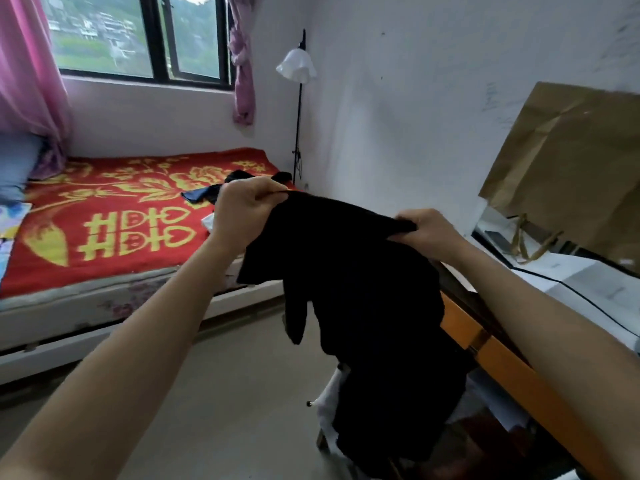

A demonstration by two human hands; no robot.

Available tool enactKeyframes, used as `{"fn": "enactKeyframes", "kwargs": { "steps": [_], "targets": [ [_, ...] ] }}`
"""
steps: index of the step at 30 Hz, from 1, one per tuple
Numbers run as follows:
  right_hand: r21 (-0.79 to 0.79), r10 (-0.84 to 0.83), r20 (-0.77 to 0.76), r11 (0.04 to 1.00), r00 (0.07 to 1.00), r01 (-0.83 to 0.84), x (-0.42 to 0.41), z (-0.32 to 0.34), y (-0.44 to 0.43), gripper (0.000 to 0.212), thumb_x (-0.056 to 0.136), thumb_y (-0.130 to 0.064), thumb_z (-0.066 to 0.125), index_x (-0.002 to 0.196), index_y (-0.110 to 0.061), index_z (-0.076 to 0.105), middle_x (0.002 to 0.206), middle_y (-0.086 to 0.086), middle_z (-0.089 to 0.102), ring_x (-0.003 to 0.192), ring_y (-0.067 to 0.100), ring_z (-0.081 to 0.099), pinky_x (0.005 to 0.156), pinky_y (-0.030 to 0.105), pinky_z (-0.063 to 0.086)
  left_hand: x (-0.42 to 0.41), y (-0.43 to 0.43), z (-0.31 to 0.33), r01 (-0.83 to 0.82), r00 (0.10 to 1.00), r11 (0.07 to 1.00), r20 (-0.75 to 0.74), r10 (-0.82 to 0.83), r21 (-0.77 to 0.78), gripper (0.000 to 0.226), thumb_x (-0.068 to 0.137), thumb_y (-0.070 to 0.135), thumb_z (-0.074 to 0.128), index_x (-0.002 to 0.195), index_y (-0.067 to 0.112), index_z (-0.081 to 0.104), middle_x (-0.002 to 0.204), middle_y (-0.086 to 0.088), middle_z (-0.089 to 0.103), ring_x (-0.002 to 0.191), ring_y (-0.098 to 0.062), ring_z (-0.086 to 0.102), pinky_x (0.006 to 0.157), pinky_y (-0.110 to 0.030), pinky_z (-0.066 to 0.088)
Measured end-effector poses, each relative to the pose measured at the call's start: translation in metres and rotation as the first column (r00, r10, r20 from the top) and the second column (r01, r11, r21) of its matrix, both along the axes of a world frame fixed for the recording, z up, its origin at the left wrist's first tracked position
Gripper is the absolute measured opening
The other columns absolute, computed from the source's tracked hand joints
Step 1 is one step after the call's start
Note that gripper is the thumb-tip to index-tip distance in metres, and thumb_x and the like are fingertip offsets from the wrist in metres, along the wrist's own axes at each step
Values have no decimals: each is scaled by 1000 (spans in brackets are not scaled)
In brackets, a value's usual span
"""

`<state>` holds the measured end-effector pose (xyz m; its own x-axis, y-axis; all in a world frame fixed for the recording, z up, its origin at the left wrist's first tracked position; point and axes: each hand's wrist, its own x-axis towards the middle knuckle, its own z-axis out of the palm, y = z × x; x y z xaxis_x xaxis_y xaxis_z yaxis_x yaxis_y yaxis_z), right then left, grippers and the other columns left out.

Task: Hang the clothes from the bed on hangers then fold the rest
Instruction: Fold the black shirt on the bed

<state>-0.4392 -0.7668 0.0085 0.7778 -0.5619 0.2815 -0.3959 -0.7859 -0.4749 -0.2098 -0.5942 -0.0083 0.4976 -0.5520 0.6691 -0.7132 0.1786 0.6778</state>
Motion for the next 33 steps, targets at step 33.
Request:
{"fn": "enactKeyframes", "kwargs": {
  "steps": [33],
  "targets": [
    [577, 333, 210, 717, 919, -391, 628, -20, 249, 5, 75, -4, 67, 76, 0, 64, 62, 6, 55, 53, 16, 54, 51, 23, 43, 400, 260, -95, -488, 831, 793, -85, 550, 365, 48, 85, 33, 65, 123, 5, 58, 119, -10, 61, 113, -27, 52, 93, -36, 42]
  ]
}}
